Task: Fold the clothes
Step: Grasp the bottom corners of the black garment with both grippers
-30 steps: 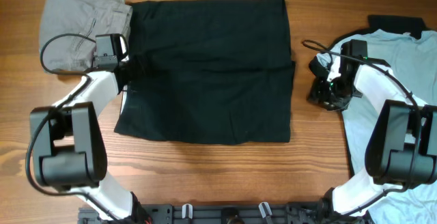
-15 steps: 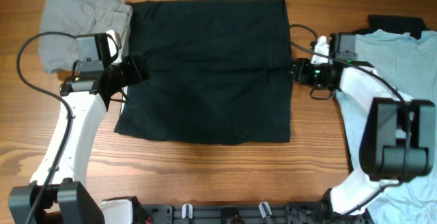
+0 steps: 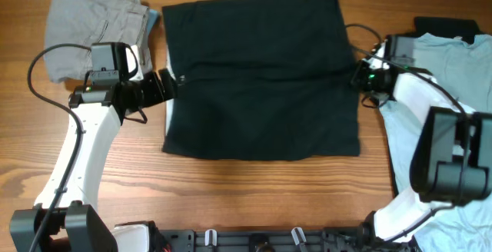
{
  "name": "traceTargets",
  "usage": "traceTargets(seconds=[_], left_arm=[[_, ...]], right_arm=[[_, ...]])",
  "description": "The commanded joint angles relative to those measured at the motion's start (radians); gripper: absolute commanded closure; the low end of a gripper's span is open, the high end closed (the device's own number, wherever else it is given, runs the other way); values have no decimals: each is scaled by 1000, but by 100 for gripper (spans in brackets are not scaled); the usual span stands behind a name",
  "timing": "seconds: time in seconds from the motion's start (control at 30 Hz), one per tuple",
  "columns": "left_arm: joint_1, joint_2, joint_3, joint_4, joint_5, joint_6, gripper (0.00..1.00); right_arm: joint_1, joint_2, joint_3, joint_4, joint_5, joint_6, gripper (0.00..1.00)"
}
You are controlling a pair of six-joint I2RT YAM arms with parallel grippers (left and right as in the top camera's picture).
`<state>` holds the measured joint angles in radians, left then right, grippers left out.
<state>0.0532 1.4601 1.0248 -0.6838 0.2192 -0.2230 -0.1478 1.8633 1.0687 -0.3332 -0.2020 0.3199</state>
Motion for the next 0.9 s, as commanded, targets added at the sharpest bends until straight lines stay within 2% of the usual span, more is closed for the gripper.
traceTargets(seconds=[0.0,0.17,0.3,0.37,0.4,0.43,0.57,0.6,0.63,0.73,0.8,0.83,0.87], left_arm=[[-6,-11,-5,-86,19,6,4],[-6,-10,-86,-193,-10,4,17],[-6,-7,-218,-168,-4,-48,17],[-6,-7,-274,-135,25,-59,20],[-6,-7,-296,-117,36,-59,24],[-6,-6,-328,-86,39,-66,32],[-5,-6,-352,9,38,-75,43],[-5,-6,-352,22,38,-79,53],[-5,-6,-352,32,38,-81,67],[-5,-6,-352,34,37,-81,85],[-5,-6,-352,34,31,-81,82],[-5,-6,-352,32,31,-82,49],[-5,-6,-352,24,31,-87,38]], right_arm=[[-18,-150,13,-69,-183,-167,39],[-18,-317,13,-313,-248,-159,37],[-18,-387,13,-550,-247,-159,37],[-17,-386,6,-661,-223,-159,32],[-17,-383,-5,-698,-193,-159,32],[-17,-381,-27,-730,-147,-147,32],[-18,-381,-141,-696,-122,-54,32],[-18,-381,-182,-665,-122,-16,32],[-18,-381,-231,-624,-122,29,32],[-18,-381,-354,-520,-121,107,32],[-18,-381,-412,-465,-111,141,32],[-18,-381,-427,-441,-111,139,32],[-18,-381,-438,-417,-111,126,33]])
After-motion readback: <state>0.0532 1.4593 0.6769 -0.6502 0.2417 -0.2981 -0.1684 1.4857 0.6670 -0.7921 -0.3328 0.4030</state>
